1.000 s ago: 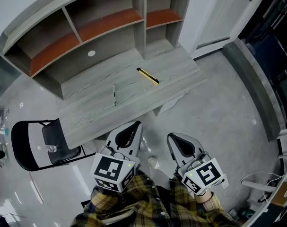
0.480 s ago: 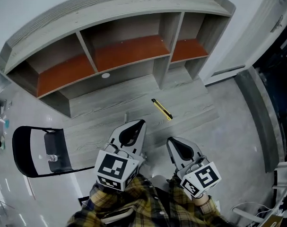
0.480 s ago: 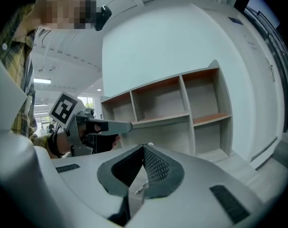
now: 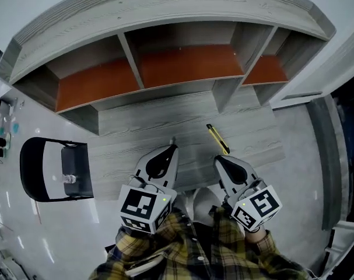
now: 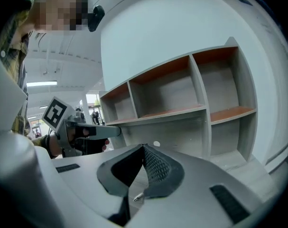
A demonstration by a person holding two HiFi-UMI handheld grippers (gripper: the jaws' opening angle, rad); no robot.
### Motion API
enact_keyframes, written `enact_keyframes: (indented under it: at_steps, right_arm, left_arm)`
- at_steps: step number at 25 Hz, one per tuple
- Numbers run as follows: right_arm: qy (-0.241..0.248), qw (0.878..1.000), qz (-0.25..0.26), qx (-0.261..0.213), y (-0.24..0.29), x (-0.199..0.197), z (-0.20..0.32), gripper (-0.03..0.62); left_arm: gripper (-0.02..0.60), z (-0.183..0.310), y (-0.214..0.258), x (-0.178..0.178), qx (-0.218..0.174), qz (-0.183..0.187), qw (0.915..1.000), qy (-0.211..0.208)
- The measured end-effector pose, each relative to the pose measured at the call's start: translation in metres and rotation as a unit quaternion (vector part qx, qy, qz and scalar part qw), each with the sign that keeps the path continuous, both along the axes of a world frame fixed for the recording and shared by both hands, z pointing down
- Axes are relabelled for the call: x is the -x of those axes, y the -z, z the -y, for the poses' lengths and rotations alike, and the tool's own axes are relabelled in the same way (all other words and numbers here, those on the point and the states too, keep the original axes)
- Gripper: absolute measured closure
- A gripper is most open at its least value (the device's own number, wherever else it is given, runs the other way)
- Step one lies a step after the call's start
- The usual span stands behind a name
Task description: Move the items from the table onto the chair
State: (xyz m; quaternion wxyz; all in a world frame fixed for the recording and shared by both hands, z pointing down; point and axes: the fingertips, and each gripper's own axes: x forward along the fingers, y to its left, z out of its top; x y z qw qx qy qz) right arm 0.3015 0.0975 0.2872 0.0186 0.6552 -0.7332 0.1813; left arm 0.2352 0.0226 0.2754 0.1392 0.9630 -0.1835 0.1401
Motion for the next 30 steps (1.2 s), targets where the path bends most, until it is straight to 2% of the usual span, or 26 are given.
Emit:
enact_keyframes:
  at_steps: [8,13,22,24,26,30]
  right_arm:
    - [0.091,0.996,0.008,-0.013,0.007,-0.015,0.036,0.577]
    - [0.125,0.992,0.011,-0.023,0.013,-0.025,0.043,0.577]
    - [0.149,0.988,0.02,-0.022,0.008,-0.037,0.042,0.577]
    - [0.149,0.988,0.022,-0.019,0.006,-0.041,0.041,0.577]
    - [0.148,0.989,0.026,-0.017,0.004,-0.044,0.04,0.577]
    - [0.148,0.988,0.032,-0.008,-0.002,-0.048,0.036,0.577]
  left_arm:
    - [0.577,0.015,-0.008,0.003,0.0,0.016,0.9959,0.089]
    - [0.577,0.014,-0.01,-0.009,-0.006,0.028,0.993,0.115]
    - [0.573,0.023,-0.025,-0.016,0.004,0.036,0.988,0.15]
    - [0.553,0.024,-0.03,-0.017,0.013,0.04,0.9875,0.152]
    - [0.492,0.025,-0.036,-0.018,0.027,0.042,0.9873,0.151]
    - [0.443,0.027,-0.056,-0.018,0.051,0.059,0.9855,0.151]
